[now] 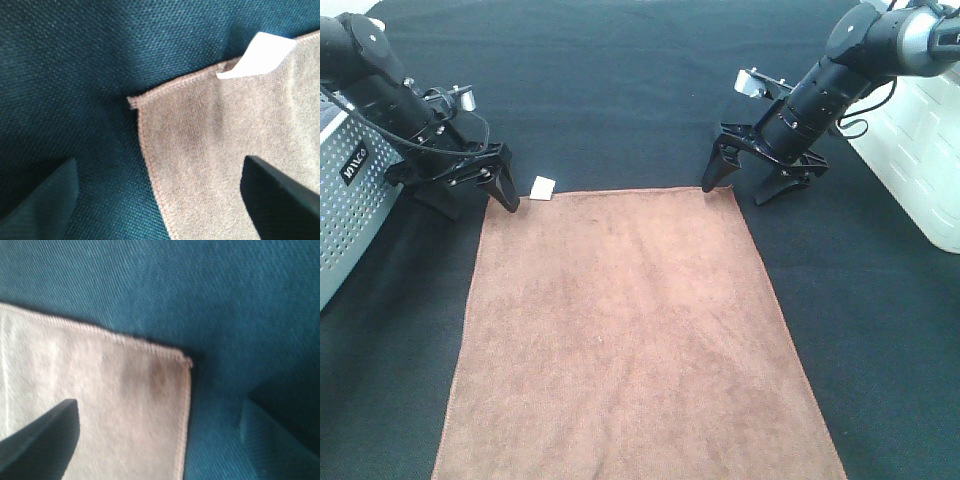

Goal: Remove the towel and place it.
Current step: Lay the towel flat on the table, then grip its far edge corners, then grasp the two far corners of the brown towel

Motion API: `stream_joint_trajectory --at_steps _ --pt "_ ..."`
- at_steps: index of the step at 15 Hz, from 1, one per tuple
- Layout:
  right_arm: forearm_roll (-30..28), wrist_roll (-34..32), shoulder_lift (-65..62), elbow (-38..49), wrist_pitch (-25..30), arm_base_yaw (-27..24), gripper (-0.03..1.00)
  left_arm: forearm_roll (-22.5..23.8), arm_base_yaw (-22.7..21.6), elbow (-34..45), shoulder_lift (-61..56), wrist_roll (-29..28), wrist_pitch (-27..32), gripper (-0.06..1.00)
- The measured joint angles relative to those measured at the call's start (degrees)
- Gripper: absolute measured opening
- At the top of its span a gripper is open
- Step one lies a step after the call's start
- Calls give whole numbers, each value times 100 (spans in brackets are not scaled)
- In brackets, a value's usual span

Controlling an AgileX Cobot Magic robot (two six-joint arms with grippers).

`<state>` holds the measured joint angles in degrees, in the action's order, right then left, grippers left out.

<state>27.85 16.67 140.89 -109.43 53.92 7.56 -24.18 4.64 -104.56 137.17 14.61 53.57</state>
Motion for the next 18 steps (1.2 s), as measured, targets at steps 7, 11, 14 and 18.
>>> stream_joint_trajectory --at_steps 7,11,14,18 --pt "80 63 109 -69 -223 195 76 103 441 -11 17 -115 -338 81" --pt "-327 69 138 -120 -533 625 72 -57 567 -11 52 -418 -470 68" --pt "-413 69 172 -120 -665 630 53 -86 567 -11 74 -458 -470 52" --pt "-573 11 223 -120 -808 630 4 132 567 -11 126 -458 -476 1"
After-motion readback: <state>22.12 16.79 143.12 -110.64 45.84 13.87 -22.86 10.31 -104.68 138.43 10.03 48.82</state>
